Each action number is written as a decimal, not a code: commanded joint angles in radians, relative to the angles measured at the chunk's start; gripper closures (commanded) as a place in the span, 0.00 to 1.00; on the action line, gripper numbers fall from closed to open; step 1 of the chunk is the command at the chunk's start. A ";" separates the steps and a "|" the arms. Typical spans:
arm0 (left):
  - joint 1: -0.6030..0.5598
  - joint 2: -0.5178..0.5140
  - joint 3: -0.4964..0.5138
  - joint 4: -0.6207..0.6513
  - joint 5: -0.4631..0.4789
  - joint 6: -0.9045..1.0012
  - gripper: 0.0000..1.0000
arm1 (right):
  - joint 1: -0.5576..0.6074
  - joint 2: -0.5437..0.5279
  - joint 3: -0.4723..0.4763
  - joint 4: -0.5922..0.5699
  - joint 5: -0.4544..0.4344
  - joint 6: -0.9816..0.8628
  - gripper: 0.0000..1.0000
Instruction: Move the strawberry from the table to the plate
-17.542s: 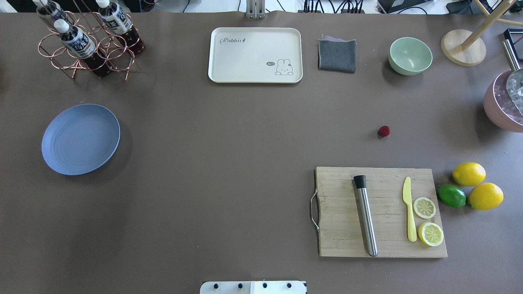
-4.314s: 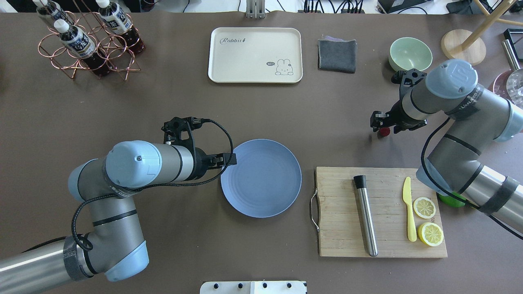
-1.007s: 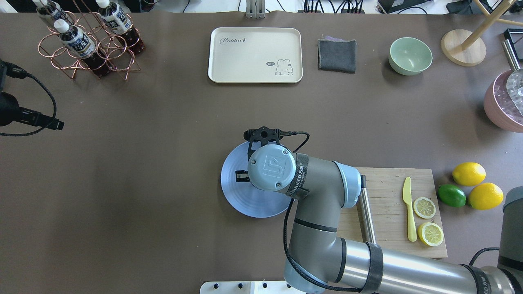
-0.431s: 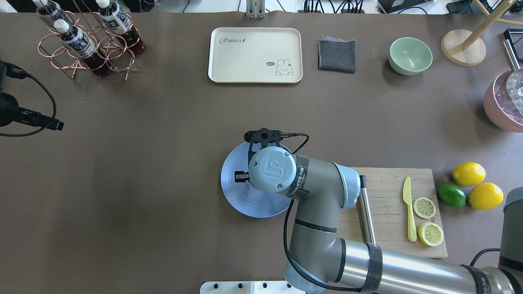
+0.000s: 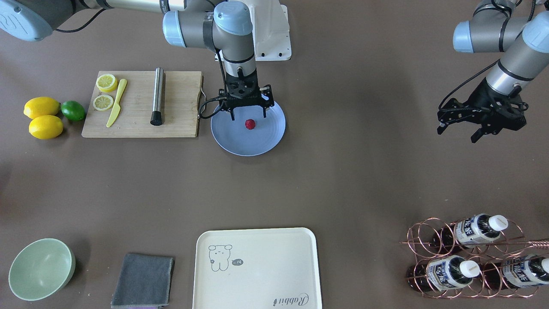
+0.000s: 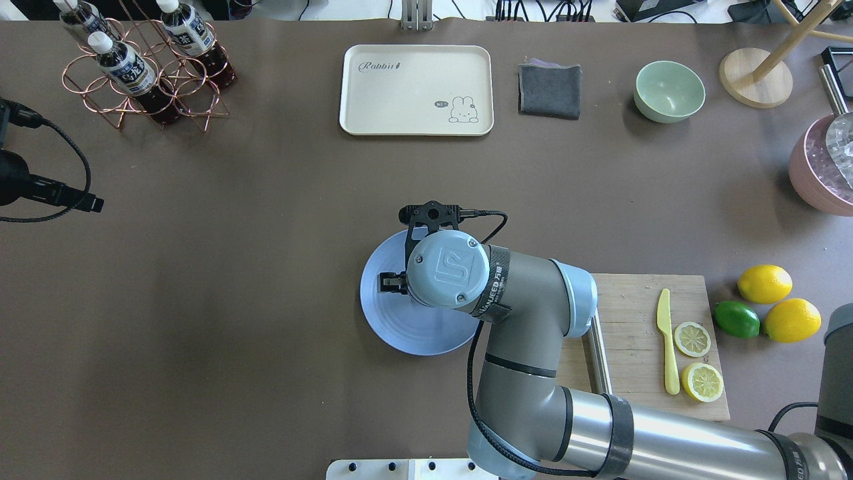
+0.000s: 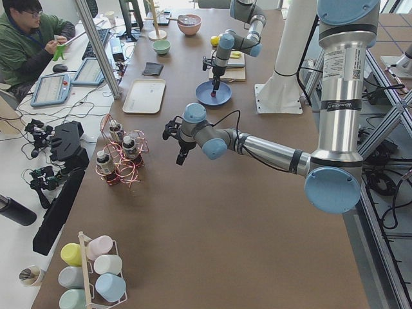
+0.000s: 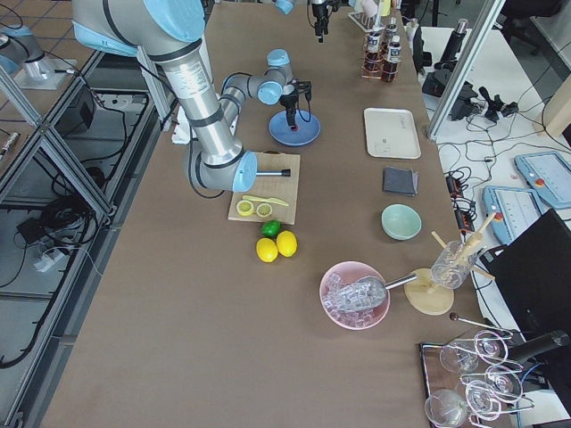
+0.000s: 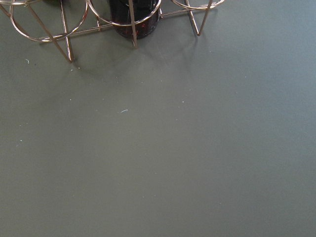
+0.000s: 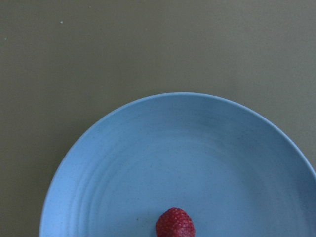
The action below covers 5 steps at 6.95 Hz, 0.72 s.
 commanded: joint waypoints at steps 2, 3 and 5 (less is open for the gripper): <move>-0.185 0.054 -0.006 0.139 -0.039 0.309 0.02 | 0.179 -0.089 0.162 -0.148 0.195 -0.094 0.00; -0.281 0.056 -0.006 0.296 -0.055 0.458 0.02 | 0.273 -0.179 0.199 -0.140 0.252 -0.210 0.00; -0.446 0.053 0.005 0.442 -0.057 0.654 0.02 | 0.504 -0.317 0.219 -0.139 0.433 -0.496 0.00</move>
